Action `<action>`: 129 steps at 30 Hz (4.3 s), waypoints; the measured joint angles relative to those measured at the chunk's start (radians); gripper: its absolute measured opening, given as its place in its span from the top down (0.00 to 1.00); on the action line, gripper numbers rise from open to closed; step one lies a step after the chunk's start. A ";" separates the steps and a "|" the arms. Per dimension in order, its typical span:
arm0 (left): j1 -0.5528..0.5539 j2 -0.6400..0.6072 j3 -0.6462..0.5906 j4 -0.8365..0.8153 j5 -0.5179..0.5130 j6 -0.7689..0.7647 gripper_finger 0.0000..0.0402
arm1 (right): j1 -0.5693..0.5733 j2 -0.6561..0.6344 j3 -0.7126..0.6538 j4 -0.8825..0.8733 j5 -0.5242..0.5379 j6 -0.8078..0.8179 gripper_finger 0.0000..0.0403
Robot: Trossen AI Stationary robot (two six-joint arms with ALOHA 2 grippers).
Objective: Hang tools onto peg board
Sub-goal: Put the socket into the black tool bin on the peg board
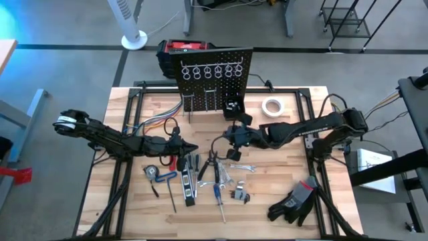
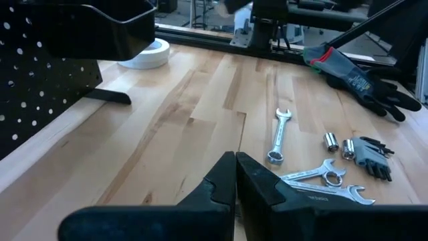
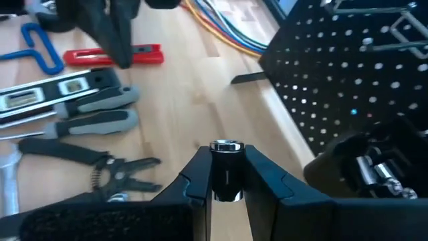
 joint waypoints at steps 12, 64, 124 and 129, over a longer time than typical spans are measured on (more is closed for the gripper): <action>0.000 0.090 -0.006 0.056 0.000 0.035 1.00 | -0.160 -0.013 -0.001 0.007 0.052 -0.009 0.89; -0.001 0.127 -0.005 0.357 0.070 0.061 1.00 | 0.277 -0.014 -0.072 -0.189 -0.033 0.366 0.60; 0.001 0.113 0.008 0.337 0.105 0.106 1.00 | 0.355 0.148 -0.325 0.141 -0.218 0.531 0.55; 0.001 0.113 0.015 0.335 0.105 0.106 1.00 | 0.341 0.149 -0.325 0.142 -0.246 0.508 0.60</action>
